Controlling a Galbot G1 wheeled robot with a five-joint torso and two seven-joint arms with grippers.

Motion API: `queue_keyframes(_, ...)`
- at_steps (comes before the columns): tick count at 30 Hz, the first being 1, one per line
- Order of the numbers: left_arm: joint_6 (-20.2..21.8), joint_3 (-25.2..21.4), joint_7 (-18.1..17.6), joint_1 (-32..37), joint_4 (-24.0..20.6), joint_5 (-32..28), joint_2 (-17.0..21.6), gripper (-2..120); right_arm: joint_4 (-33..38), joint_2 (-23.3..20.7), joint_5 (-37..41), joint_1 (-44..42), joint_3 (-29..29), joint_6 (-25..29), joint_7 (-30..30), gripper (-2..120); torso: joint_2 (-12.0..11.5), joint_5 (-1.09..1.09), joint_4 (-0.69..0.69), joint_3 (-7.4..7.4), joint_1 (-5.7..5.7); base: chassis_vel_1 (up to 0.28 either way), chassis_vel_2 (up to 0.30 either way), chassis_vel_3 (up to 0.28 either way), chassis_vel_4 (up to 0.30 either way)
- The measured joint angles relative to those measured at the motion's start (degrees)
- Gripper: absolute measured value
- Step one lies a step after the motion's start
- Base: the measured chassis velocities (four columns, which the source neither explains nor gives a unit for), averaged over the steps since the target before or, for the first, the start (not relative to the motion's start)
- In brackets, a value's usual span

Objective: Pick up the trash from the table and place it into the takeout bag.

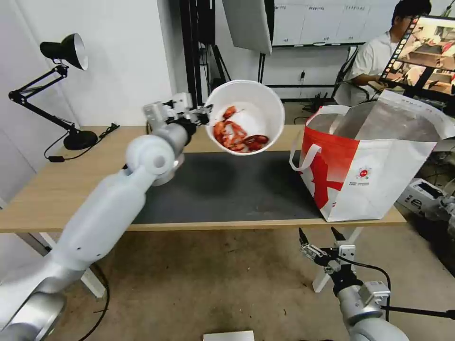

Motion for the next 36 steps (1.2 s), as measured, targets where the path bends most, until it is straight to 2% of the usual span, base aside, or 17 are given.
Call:
queue_keyframes(6,0.01,1.98,-0.04,-5.67,4.63,-0.09,-4.86,0,0.00,0.00,0.00,0.00,0.00,0.00,0.00,100,0.00,0.00,-0.01,0.00,0.00,0.000,0.000,0.000,0.000)
queue_keyframes(13,0.01,2.99,-0.05,-10.44,7.57,-0.33,-7.01,0,0.00,0.00,0.00,-0.01,0.00,0.00,0.00,100,0.00,-0.01,0.00,0.00,0.00,0.000,0.000,0.000,0.000)
queue_keyframes(16,0.01,4.55,-0.83,-13.92,9.71,-0.54,-9.43,0,0.00,0.00,0.00,0.00,0.00,0.00,0.00,100,0.00,-0.01,0.00,0.00,0.00,0.000,0.000,0.000,0.000)
queue_keyframes(20,-0.02,5.23,-1.26,-14.80,10.84,-0.40,-10.94,0,0.00,0.01,0.00,0.00,0.00,0.00,0.00,100,0.01,-0.01,0.01,0.00,0.00,0.000,0.000,0.000,0.000)
queue_keyframes(22,-0.11,6.20,-1.94,-16.12,12.87,-0.02,-13.83,0,0.00,0.00,0.00,0.00,0.00,0.00,0.00,100,0.01,0.00,0.00,0.00,0.00,0.000,0.000,0.000,0.000)
queue_keyframes(24,-0.20,6.51,-2.05,-16.55,13.48,0.13,-14.61,0,0.00,0.00,0.00,0.00,0.00,0.00,0.00,100,0.01,0.00,0.00,0.00,0.00,0.000,0.000,0.000,0.000)
queue_keyframes(28,-0.41,7.73,-2.88,-19.25,17.64,0.34,-19.54,0,0.00,0.00,0.00,0.00,0.00,0.00,0.00,100,0.01,0.00,0.00,-0.01,0.00,0.000,0.000,0.000,0.000)
queue_keyframes(29,-0.41,7.73,-2.88,-19.25,17.64,0.34,-19.54,0,0.00,0.00,0.00,0.00,0.00,0.00,0.00,100,0.01,0.00,0.00,-0.01,0.00,0.000,0.000,0.000,0.000)
queue_keyframes(32,-1.22,9.14,-3.53,-20.43,21.55,0.33,-24.03,0,0.00,0.00,0.00,0.00,0.00,0.00,0.00,100,0.01,0.00,-0.01,-0.01,0.00,0.000,0.000,0.000,0.000)
queue_keyframes(36,-2.18,10.78,-4.18,-20.65,24.35,1.51,-26.76,0,0.00,0.00,0.00,0.00,0.00,0.00,0.00,100,0.01,0.00,0.00,0.00,0.00,0.000,0.000,0.000,0.000)
